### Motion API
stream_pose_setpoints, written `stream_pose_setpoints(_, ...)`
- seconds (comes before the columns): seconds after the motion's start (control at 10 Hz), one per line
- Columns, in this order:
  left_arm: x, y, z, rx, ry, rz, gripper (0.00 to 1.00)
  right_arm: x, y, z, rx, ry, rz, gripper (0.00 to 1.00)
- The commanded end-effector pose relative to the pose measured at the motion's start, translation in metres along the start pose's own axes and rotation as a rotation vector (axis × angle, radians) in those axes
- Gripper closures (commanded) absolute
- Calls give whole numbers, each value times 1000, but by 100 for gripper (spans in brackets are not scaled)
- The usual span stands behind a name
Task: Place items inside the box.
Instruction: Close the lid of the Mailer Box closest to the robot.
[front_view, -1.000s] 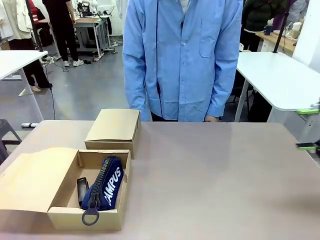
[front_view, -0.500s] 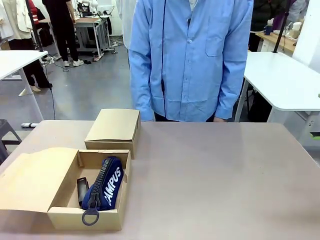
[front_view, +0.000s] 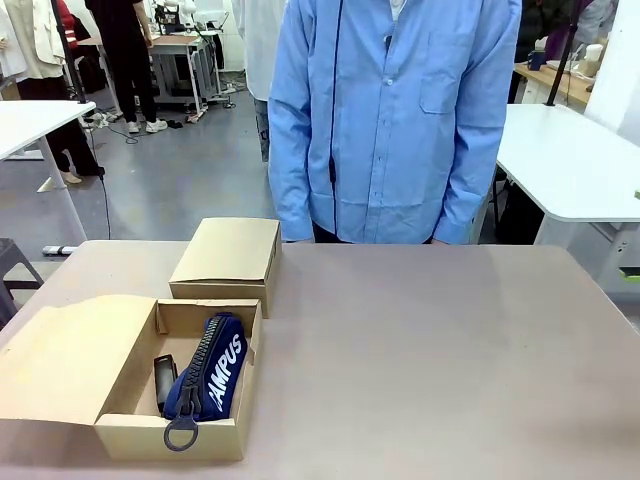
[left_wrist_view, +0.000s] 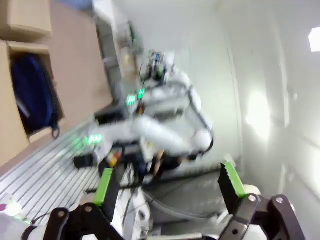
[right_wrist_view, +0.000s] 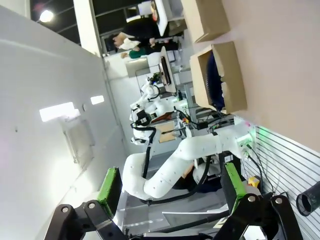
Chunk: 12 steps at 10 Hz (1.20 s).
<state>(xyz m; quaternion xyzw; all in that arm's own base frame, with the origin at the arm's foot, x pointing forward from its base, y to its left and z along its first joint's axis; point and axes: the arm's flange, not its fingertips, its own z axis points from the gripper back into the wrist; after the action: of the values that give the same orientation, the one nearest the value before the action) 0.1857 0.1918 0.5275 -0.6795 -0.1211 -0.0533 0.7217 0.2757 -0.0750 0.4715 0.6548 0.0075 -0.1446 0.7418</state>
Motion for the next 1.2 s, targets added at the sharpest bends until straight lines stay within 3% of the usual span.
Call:
stream_pose_setpoints(0.0,27,13,-47,81,444,-305,0,0,4,1,22,-1,7,0)
stream_pose_setpoints(0.1,30,18,-67,67,582,-380,0,0,4,1,22,-1,7,0)
stream_pose_setpoints(0.2,28,20,-74,90,636,-537,0,0,4,1,22,-1,7,0)
stream_pose_setpoints(0.3,24,26,-71,75,681,-615,0,0,4,1,22,-1,7,0)
stream_pose_setpoints(0.4,23,38,-60,129,630,-779,0,0,4,1,22,-1,7,0)
stream_pose_setpoints(0.5,31,13,-97,105,586,-339,0,0,4,1,22,-1,7,0)
stream_pose_setpoints(0.7,31,13,-97,105,586,-339,0,0,4,1,22,-1,7,0)
stream_pose_setpoints(0.8,28,22,-90,133,643,-441,0,0,4,1,22,-1,7,0)
stream_pose_setpoints(1.0,60,52,-52,400,570,-964,0,0,4,1,22,-1,7,0)
stream_pose_setpoints(1.1,63,71,-30,450,512,-1111,0,0,4,1,22,-1,7,0)
